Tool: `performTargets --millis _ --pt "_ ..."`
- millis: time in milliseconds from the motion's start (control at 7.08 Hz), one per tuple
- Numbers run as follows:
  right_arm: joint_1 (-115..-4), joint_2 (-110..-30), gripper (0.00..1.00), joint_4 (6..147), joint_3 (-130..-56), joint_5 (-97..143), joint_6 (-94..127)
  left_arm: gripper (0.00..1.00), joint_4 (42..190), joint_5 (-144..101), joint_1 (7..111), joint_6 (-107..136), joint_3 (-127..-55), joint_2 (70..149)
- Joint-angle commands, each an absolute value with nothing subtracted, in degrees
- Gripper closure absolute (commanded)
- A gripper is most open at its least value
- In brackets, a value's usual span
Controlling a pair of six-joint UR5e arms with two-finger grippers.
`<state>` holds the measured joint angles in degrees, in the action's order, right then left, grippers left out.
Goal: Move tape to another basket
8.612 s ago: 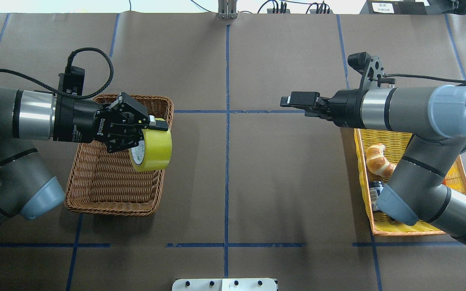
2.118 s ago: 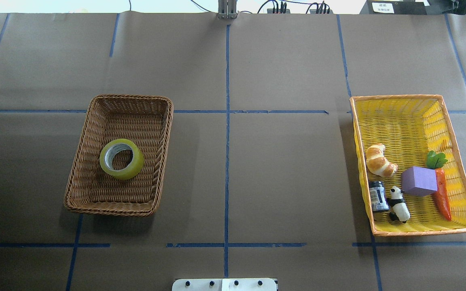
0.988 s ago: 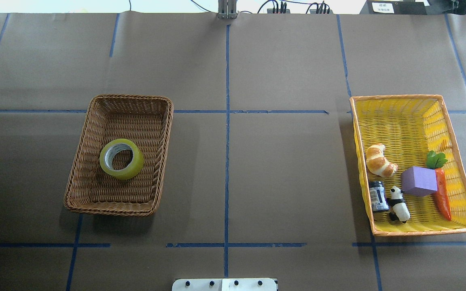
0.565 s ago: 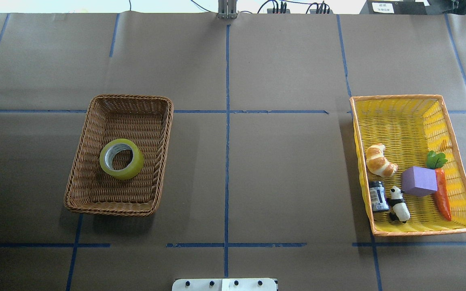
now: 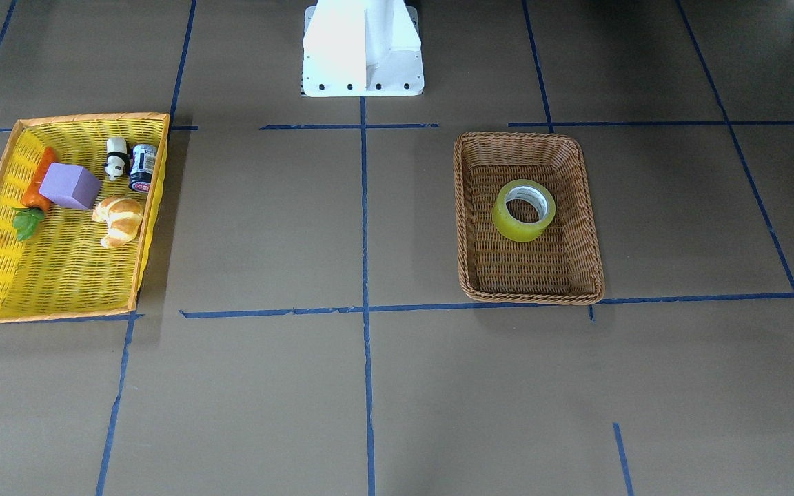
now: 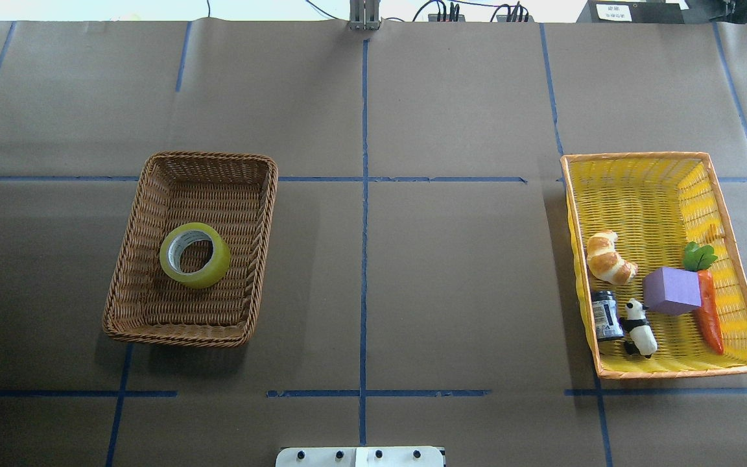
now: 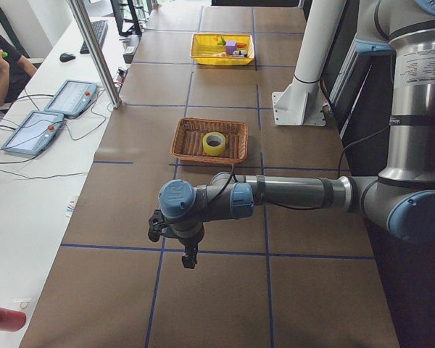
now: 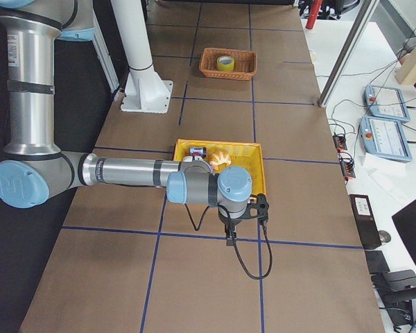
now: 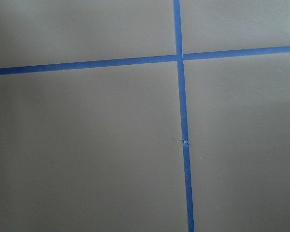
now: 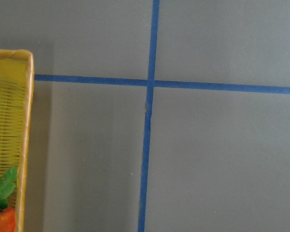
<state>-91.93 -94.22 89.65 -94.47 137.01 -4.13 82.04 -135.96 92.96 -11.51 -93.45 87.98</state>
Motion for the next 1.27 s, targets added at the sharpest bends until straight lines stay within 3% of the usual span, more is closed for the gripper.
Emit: performTargets --millis 0,1129 --pt "-91.9 -94.3 0.0 89.6 -94.6 137.1 -4.1 0.0 82.3 -136.1 93.0 -11.5 -93.5 88.0" --pt "-91.9 -93.6 0.0 89.6 -94.9 137.1 -4.1 0.0 82.5 -136.1 92.9 -11.5 -94.0 88.3"
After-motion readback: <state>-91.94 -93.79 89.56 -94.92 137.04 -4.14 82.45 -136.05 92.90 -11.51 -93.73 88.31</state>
